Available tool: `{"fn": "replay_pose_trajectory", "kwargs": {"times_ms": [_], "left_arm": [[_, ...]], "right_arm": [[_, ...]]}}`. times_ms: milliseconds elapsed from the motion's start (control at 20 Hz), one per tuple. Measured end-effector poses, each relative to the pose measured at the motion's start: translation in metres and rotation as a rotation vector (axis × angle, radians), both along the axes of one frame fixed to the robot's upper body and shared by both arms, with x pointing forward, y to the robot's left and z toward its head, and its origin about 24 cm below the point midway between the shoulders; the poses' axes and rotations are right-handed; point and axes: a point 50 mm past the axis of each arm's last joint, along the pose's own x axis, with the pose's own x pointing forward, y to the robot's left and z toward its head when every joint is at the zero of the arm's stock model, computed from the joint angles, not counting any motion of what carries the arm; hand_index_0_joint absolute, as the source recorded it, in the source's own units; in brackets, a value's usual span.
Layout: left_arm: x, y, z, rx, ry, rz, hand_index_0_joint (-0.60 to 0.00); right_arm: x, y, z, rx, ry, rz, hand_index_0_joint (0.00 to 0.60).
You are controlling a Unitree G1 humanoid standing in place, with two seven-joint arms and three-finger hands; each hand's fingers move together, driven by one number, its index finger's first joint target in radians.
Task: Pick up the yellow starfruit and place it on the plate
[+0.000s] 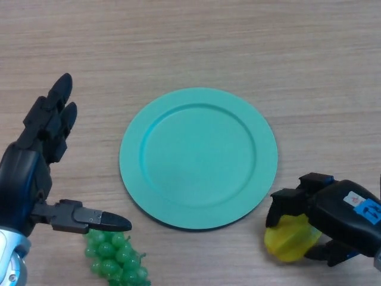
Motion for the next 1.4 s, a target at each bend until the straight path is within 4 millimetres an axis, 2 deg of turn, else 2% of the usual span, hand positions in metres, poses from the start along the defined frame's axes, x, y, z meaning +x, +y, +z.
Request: {"fn": "replay_pose_trajectory", "kwargs": {"times_ms": [150, 300, 400, 550, 700, 750, 800, 850, 950, 1000, 1050, 1150, 1400], "left_arm": [[-0.001, 0.000, -0.002, 0.000, 0.007, 0.002, 0.000], [-0.001, 0.001, -0.001, 0.000, 0.004, 0.004, 0.000], [-0.002, 0.003, -0.001, -0.001, 0.005, 0.011, 0.000], [-0.005, 0.003, 0.001, -0.006, -0.004, 0.015, 0.000], [-0.006, 0.005, 0.006, 0.000, -0.030, 0.026, 0.000], [-0.007, 0.008, 0.006, 0.001, -0.029, 0.037, 0.000], [-0.008, 0.009, 0.006, 0.002, -0.027, 0.041, 0.000], [-0.008, 0.008, 0.006, 0.000, -0.026, 0.039, 0.000], [-0.010, 0.009, 0.005, 0.000, -0.025, 0.044, 0.000], [-0.010, 0.010, 0.006, 0.001, -0.028, 0.048, 0.000], [-0.012, 0.008, 0.009, 0.002, -0.039, 0.034, 0.000], [-0.015, 0.014, 0.009, -0.018, -0.041, 0.055, 0.000], [-0.015, 0.012, 0.008, -0.023, -0.040, 0.051, 0.000]], "right_arm": [[0.003, -0.001, 0.005, -0.048, -0.079, 0.005, 0.600], [0.005, 0.003, 0.023, -0.113, -0.173, 0.041, 0.600], [0.007, 0.010, 0.039, -0.018, -0.194, 0.066, 0.600], [0.019, 0.033, 0.057, 0.100, -0.215, 0.124, 0.600], [0.020, 0.048, 0.057, 0.165, -0.197, 0.170, 0.600], [0.021, 0.053, 0.055, 0.239, -0.103, 0.173, 0.600], [0.027, 0.054, 0.052, 0.372, 0.072, 0.122, 0.600], [0.030, 0.061, 0.047, 0.427, 0.150, 0.072, 0.600], [0.030, 0.073, 0.048, 0.345, 0.092, 0.143, 0.600], [0.039, 0.080, 0.046, 0.152, -0.102, 0.215, 0.600], [0.049, 0.081, 0.046, 0.067, -0.217, 0.254, 0.600], [0.057, 0.082, 0.043, 0.197, -0.144, 0.169, 0.600], [0.062, 0.084, 0.044, 0.190, -0.134, 0.173, 0.600]]}}
